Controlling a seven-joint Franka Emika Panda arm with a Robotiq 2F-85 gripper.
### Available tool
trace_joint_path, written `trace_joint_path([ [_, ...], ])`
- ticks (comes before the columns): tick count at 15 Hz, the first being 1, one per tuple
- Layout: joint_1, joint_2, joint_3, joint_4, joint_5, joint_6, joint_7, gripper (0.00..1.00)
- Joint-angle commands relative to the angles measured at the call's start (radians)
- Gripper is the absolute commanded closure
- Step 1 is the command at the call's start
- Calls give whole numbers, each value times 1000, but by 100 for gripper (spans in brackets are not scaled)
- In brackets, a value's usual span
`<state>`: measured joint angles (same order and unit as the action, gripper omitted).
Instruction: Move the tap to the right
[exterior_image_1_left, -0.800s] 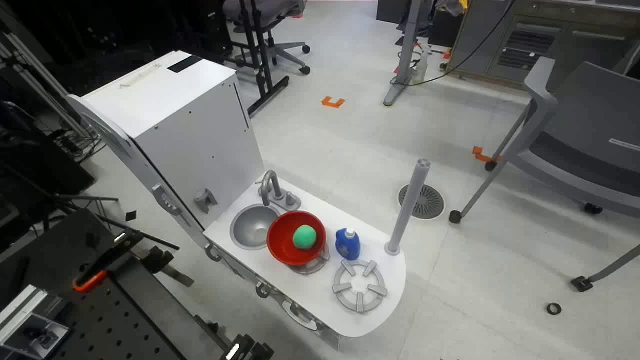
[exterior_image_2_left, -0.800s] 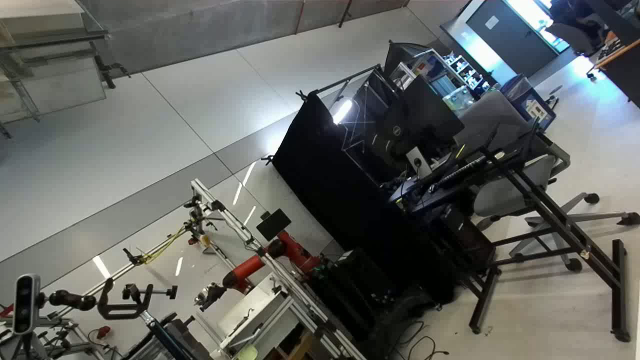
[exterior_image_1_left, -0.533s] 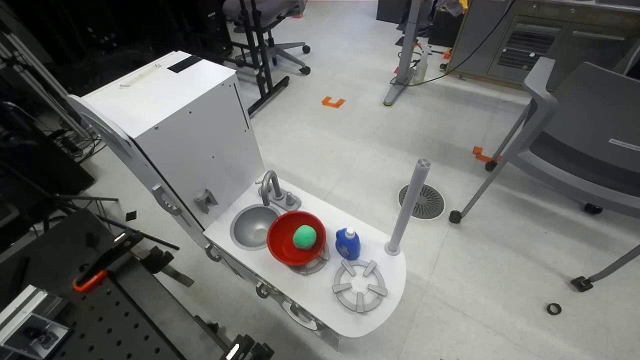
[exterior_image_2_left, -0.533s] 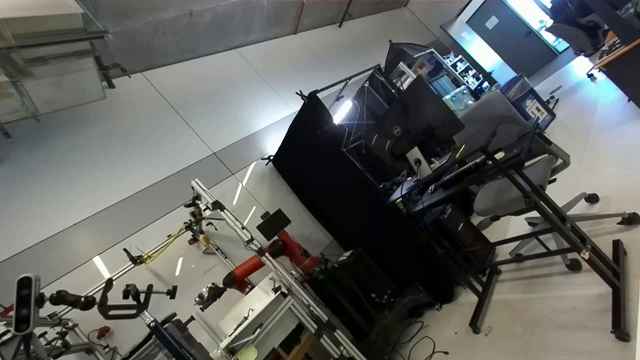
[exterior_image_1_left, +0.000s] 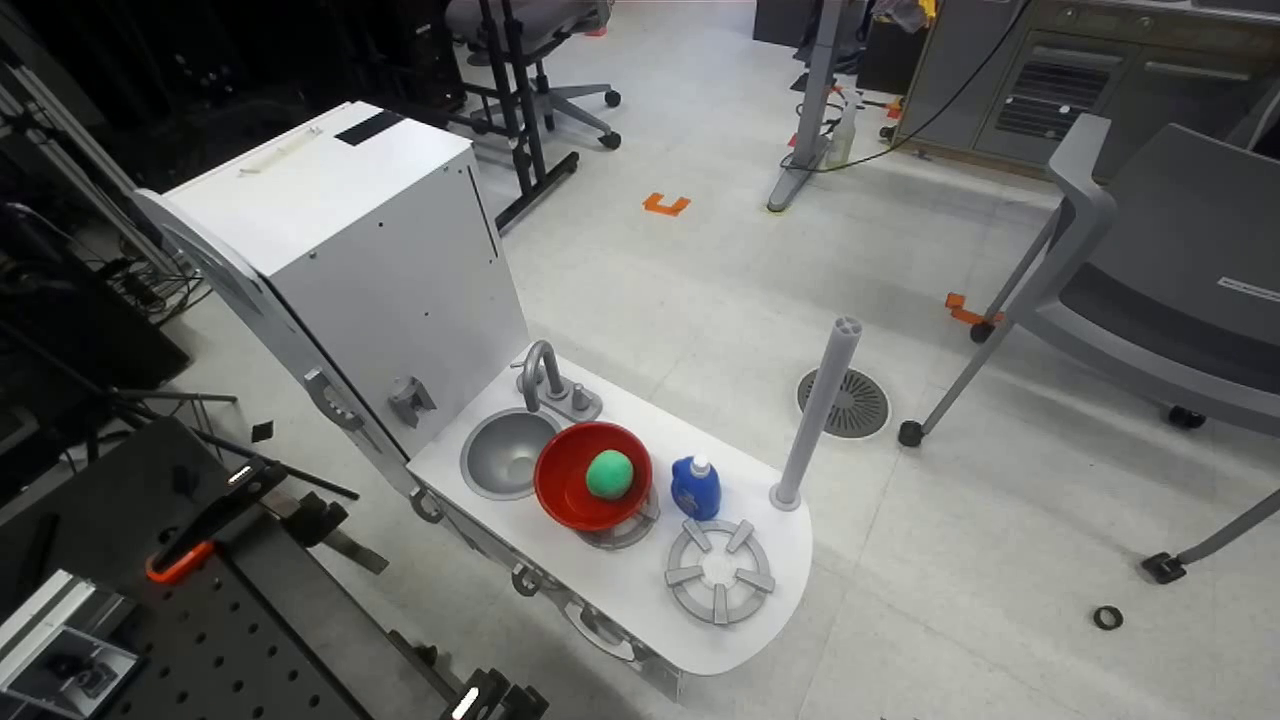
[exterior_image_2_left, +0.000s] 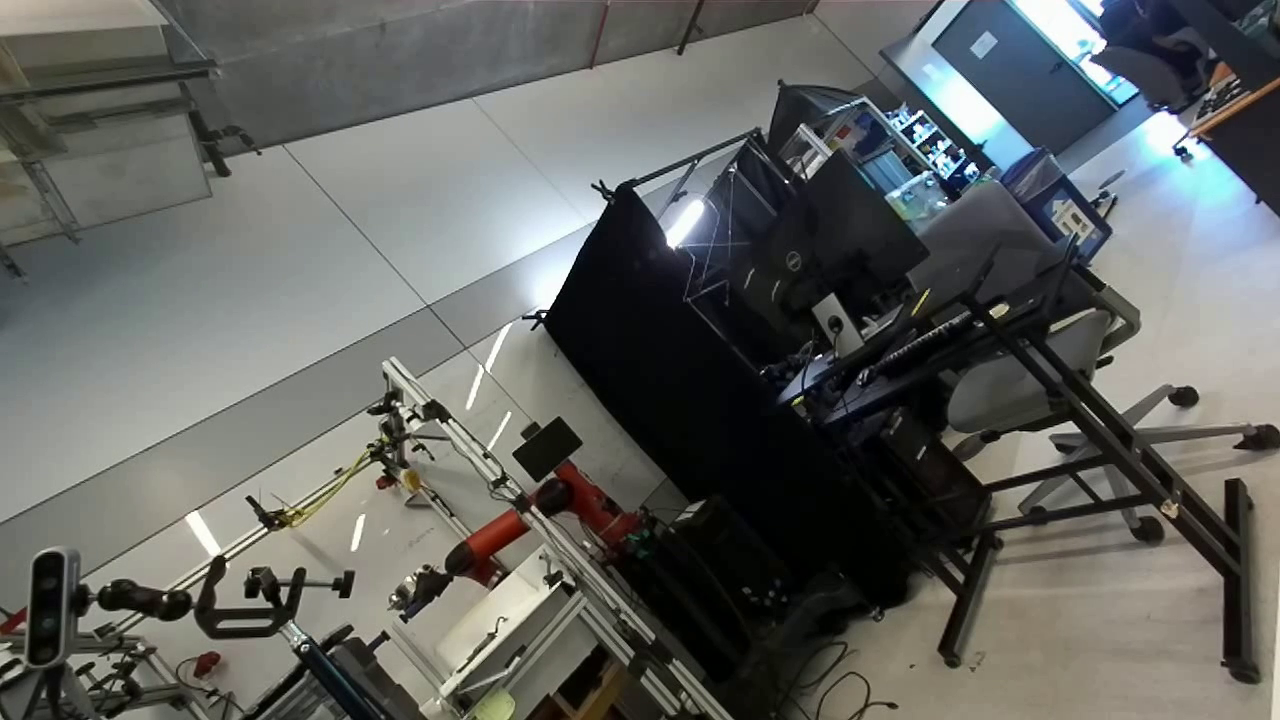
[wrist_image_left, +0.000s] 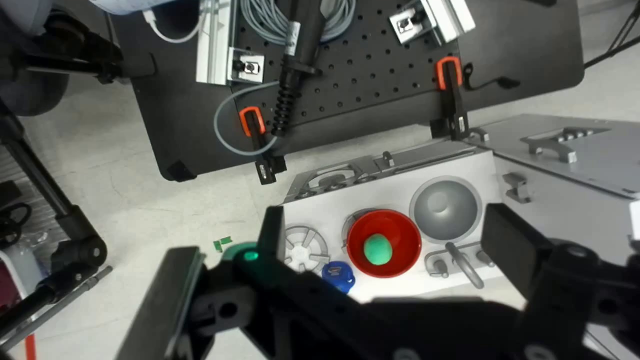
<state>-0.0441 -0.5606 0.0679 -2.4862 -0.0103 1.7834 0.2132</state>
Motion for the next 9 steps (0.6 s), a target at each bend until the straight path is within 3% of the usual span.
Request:
trace_joint_path([
  [1,5,230,101,47,-3,185,226,0],
  [5,16,499,156,100,-66,444,452,0],
  [9,78,772,105,201,-207,629,634,0],
])
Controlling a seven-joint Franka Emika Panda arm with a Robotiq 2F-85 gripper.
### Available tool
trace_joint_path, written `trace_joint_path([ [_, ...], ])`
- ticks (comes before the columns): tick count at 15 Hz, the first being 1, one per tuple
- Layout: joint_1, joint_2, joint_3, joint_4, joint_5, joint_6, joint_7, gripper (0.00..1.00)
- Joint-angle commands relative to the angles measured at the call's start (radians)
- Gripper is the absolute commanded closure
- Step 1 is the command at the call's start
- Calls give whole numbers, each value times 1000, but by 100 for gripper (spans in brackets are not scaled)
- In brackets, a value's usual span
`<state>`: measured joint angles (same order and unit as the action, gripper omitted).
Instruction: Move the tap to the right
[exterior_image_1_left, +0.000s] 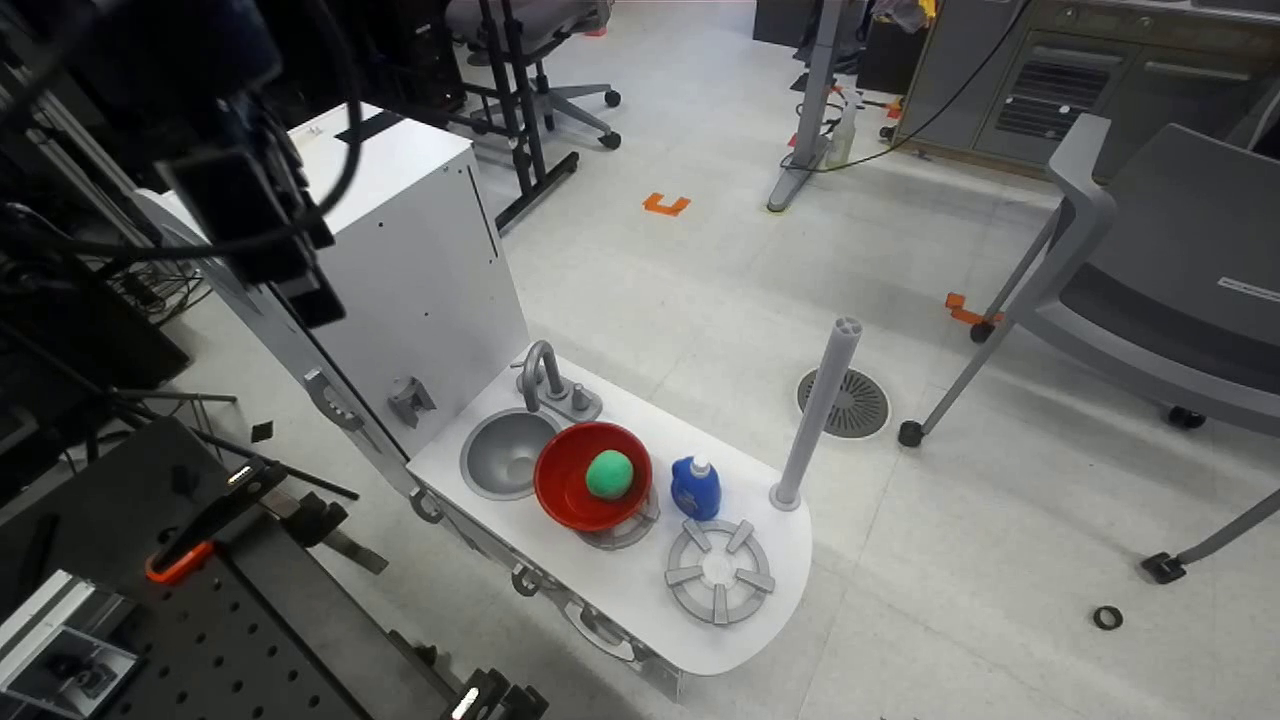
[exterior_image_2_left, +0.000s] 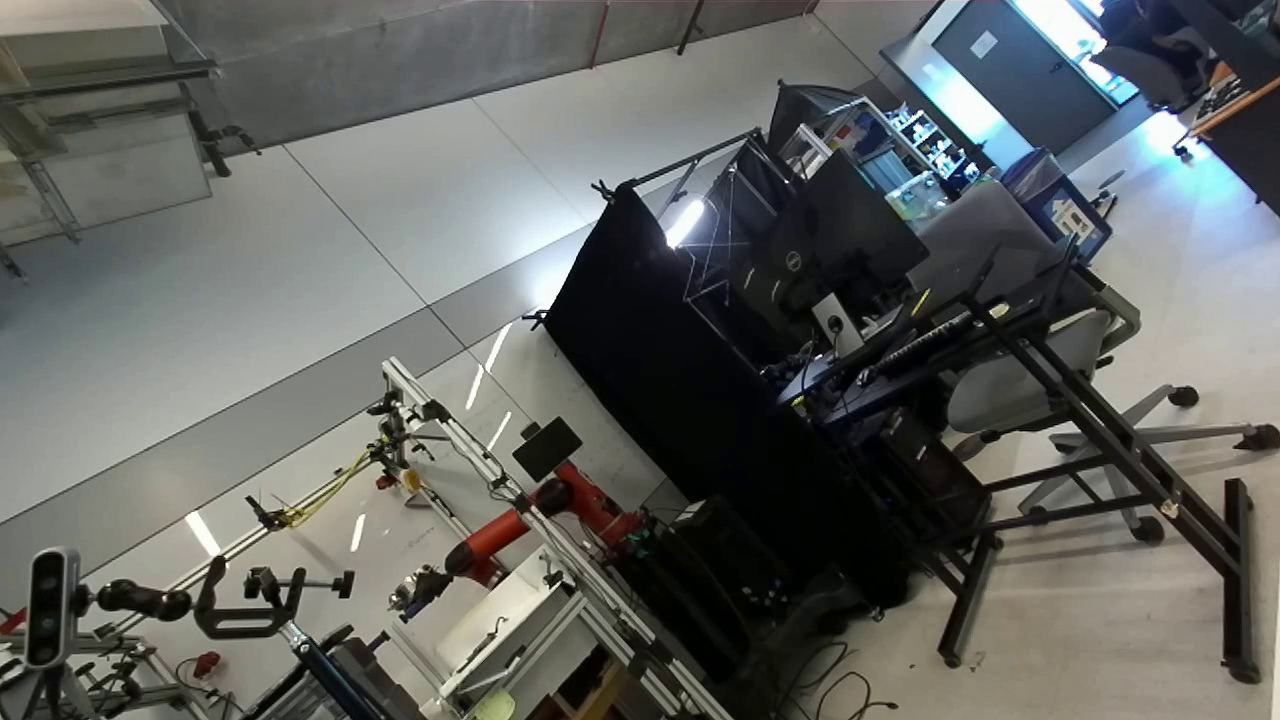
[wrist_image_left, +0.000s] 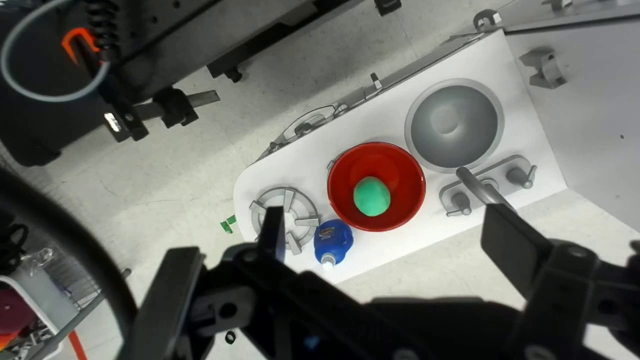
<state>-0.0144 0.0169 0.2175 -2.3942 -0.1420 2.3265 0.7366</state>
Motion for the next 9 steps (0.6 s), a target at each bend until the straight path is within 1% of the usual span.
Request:
trace_joint_path([
  [1,73,263,-69,146,-101,116,141,0],
  [3,138,402,-138,229,-163,172,216,0],
  [6,231,604,-233,378,-173,227,252,0],
  [7,230,673,-229,430,-130,247,201,0],
  [8,263,734,-261,483,-141,260,210,0],
  [9,257,783,-249,523,-112,280,167,0],
])
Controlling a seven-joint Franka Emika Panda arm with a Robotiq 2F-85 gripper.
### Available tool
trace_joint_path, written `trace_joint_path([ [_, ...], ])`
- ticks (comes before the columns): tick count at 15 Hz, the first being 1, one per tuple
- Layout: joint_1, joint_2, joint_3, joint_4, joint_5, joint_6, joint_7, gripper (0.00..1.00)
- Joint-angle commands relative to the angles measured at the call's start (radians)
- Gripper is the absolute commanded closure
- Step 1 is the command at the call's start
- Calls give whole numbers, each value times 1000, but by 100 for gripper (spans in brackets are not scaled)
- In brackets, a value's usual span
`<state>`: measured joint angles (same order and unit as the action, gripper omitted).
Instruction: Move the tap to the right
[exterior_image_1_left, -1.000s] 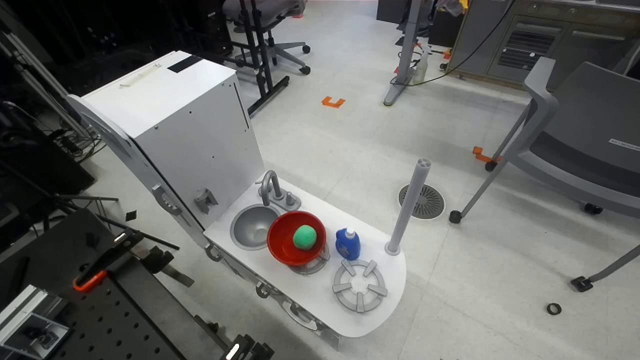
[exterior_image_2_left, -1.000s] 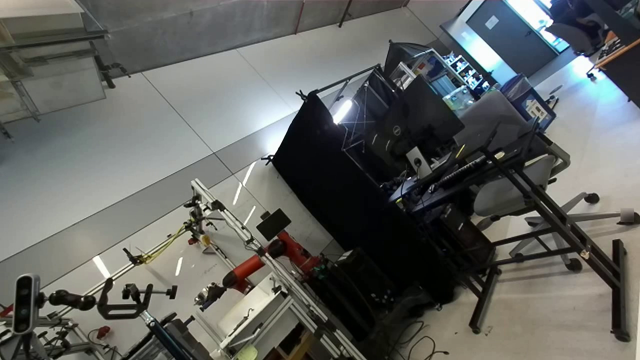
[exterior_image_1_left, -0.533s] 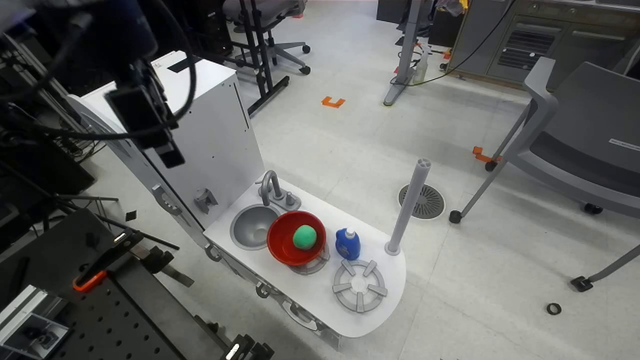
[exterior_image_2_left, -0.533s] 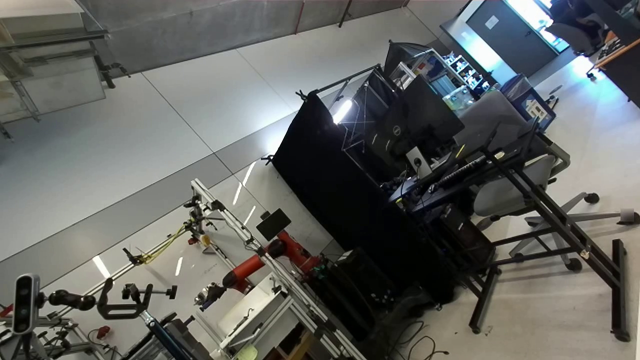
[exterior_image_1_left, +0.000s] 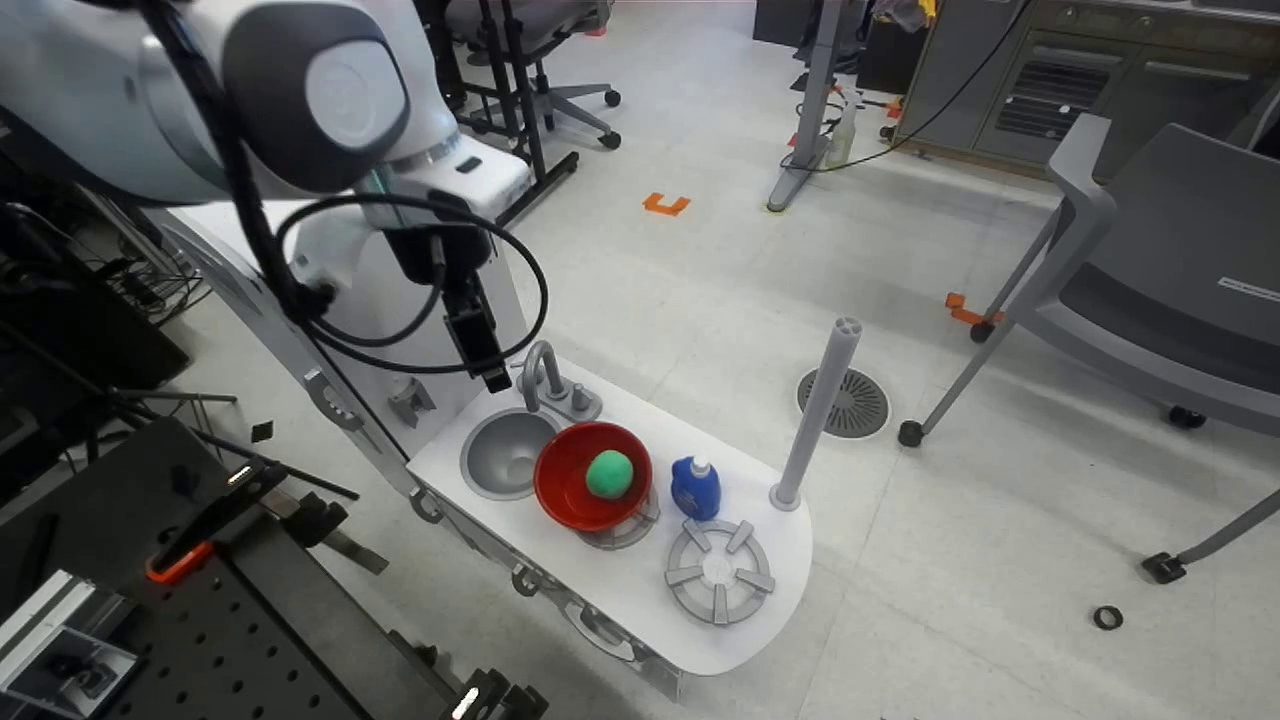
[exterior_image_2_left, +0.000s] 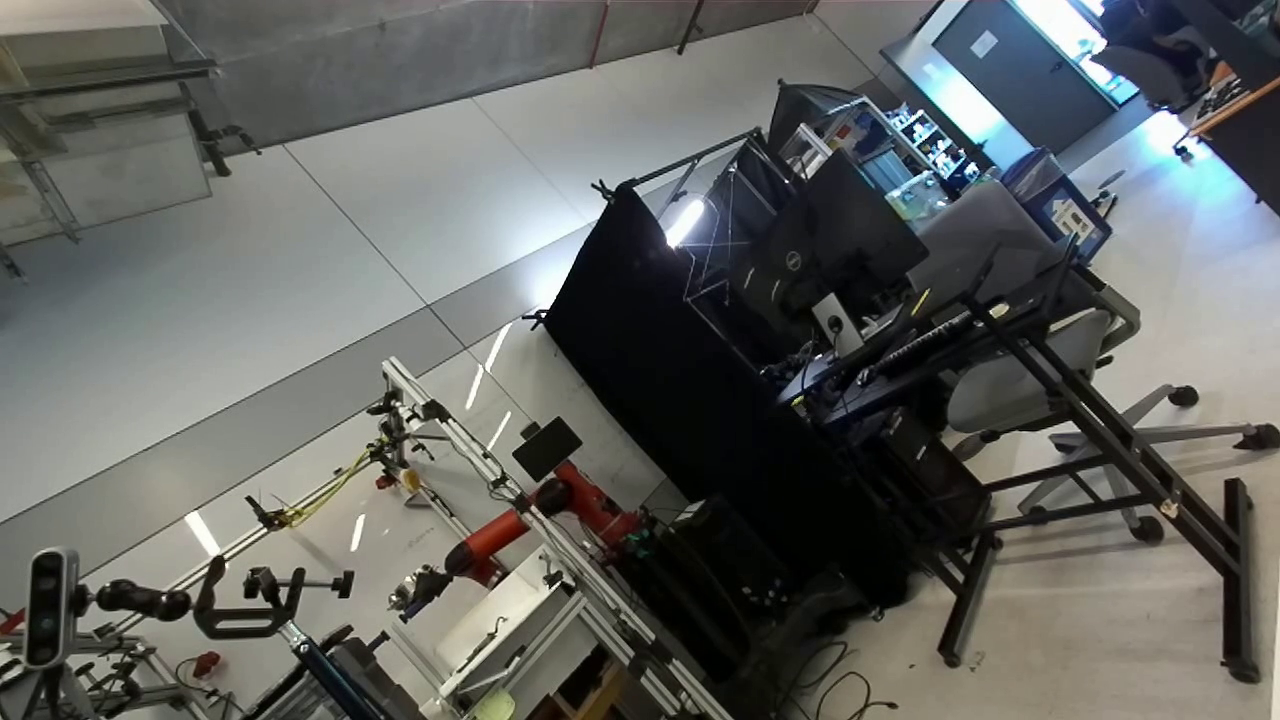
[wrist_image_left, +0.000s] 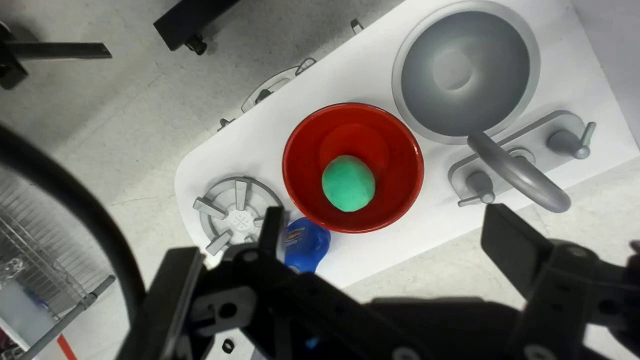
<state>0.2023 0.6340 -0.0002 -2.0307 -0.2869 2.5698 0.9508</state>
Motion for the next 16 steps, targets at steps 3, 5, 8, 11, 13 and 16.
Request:
trace_joint_path([
  [3,71,278,-38,251,30,28,-142,0],
  [5,87,335,-43,300,33,29,-197,0],
  [8,110,417,-60,377,37,26,-251,0],
  [11,136,491,-87,447,33,38,-286,0],
  [13,150,533,-98,489,36,37,-306,0],
  [16,171,577,-99,521,36,46,-345,0],
])
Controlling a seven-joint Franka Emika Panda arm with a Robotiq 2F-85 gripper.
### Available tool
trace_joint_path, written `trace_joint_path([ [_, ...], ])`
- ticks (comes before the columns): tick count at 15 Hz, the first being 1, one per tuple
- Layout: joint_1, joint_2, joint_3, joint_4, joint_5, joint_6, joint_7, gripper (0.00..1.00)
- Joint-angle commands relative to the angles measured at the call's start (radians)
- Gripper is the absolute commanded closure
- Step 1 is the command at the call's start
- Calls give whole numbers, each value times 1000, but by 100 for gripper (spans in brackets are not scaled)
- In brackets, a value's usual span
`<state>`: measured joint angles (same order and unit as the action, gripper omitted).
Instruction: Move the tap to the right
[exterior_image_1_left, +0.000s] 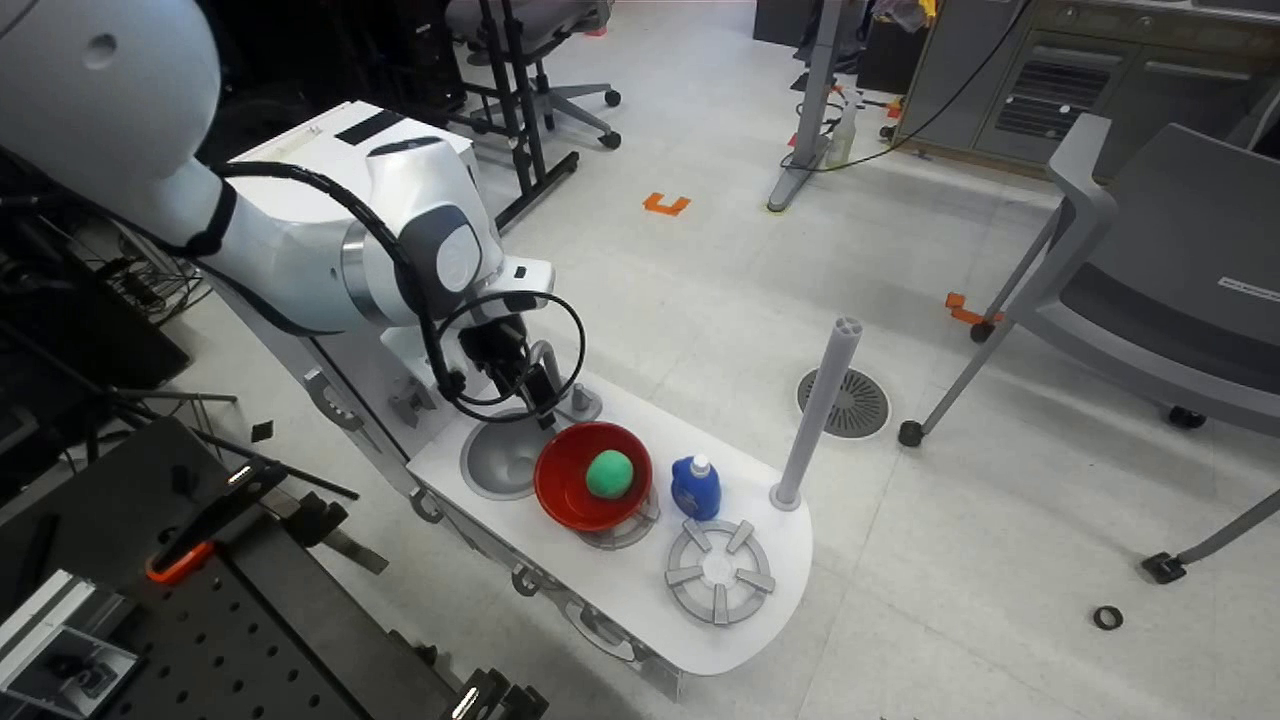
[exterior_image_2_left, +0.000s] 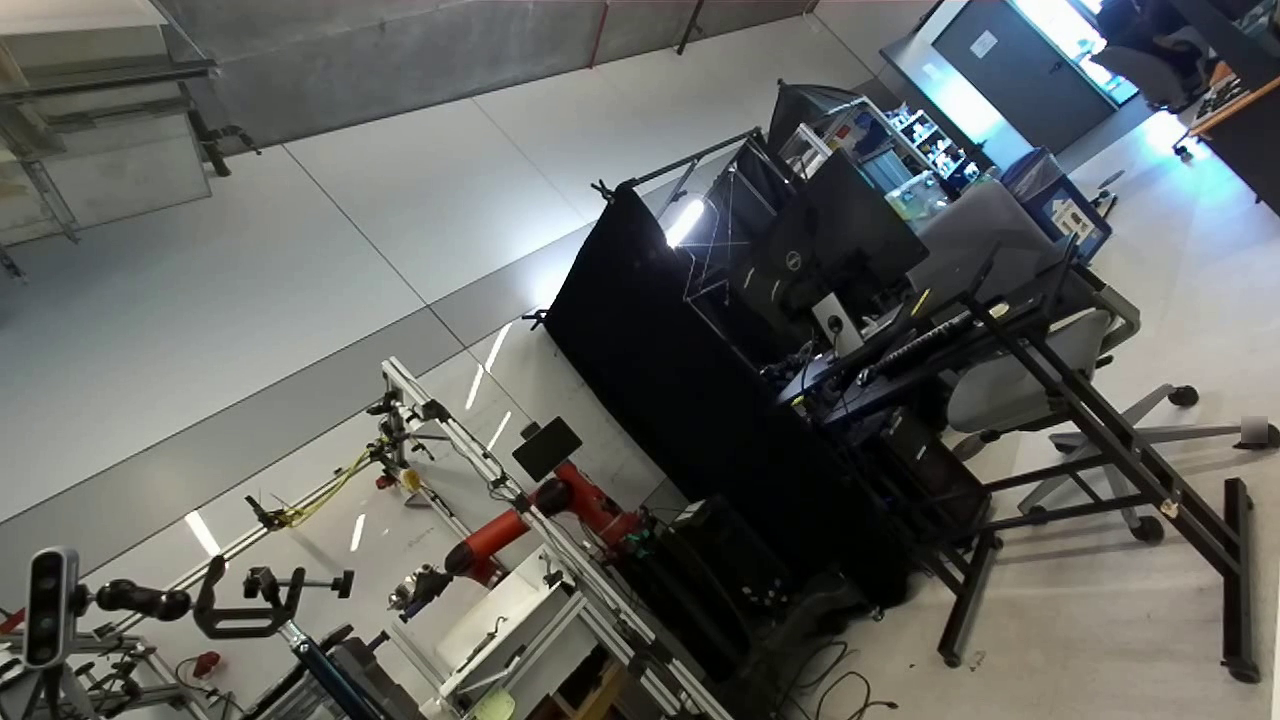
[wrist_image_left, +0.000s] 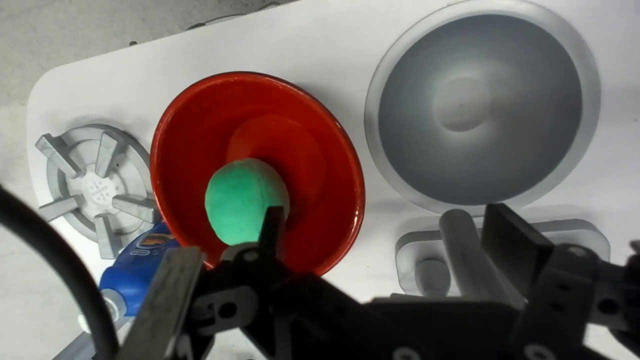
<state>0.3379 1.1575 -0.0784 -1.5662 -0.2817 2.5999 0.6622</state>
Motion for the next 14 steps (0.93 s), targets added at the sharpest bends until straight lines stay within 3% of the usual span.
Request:
trace_joint_path([
  [1,42,64,-20,63,32,17,-67,0],
  [14,62,217,-82,283,45,8,-120,0],
])
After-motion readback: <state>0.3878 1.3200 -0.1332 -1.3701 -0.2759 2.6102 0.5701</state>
